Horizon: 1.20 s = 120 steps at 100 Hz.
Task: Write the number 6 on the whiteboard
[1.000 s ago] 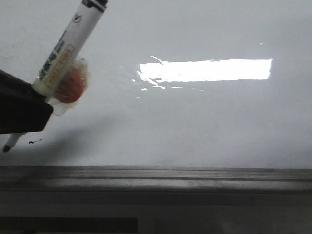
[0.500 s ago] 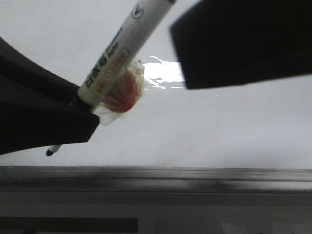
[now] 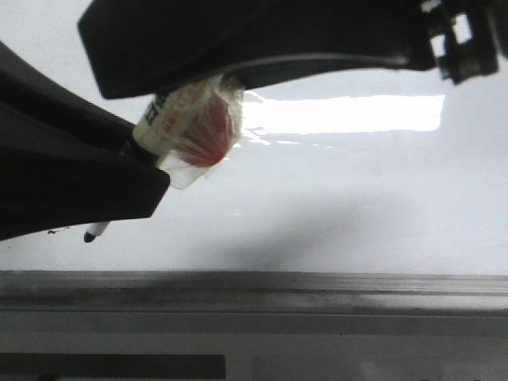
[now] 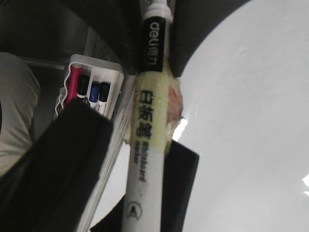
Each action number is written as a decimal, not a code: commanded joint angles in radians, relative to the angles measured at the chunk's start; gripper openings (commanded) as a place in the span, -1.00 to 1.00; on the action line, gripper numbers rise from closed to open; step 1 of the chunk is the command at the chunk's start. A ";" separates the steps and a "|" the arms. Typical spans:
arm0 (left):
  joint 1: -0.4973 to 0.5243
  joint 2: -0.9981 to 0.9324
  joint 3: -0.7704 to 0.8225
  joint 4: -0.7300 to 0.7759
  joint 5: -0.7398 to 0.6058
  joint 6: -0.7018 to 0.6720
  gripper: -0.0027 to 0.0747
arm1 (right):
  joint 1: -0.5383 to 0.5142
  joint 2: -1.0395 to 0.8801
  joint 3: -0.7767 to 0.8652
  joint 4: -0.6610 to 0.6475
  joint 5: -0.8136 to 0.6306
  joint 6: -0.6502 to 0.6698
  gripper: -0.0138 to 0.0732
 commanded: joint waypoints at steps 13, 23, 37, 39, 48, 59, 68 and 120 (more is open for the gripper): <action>-0.009 -0.005 -0.033 -0.007 -0.080 0.000 -0.98 | 0.000 -0.002 -0.041 0.058 -0.083 -0.016 -0.60; -0.009 -0.005 -0.033 -0.007 -0.080 0.000 -0.90 | 0.000 -0.002 -0.041 0.084 -0.083 -0.016 -0.82; -0.009 -0.005 -0.033 -0.014 -0.080 -0.002 -0.23 | 0.000 -0.002 -0.041 0.084 -0.076 -0.016 -0.82; -0.009 -0.005 -0.033 -0.021 -0.080 -0.002 -0.10 | 0.000 -0.002 -0.041 0.084 -0.075 -0.016 -0.82; -0.009 -0.017 -0.033 -0.057 -0.076 -0.002 0.27 | 0.000 -0.002 -0.041 0.084 -0.072 -0.016 -0.82; -0.005 -0.064 -0.033 -0.082 -0.033 -0.002 0.27 | -0.012 -0.004 -0.041 0.110 -0.072 -0.016 -0.82; 0.005 -0.139 -0.033 -0.119 0.043 -0.002 0.21 | -0.046 -0.006 -0.047 0.142 -0.066 -0.016 -0.82; 0.327 -0.485 -0.033 -0.263 0.188 -0.005 0.02 | -0.350 0.045 -0.305 0.118 0.084 -0.016 -0.82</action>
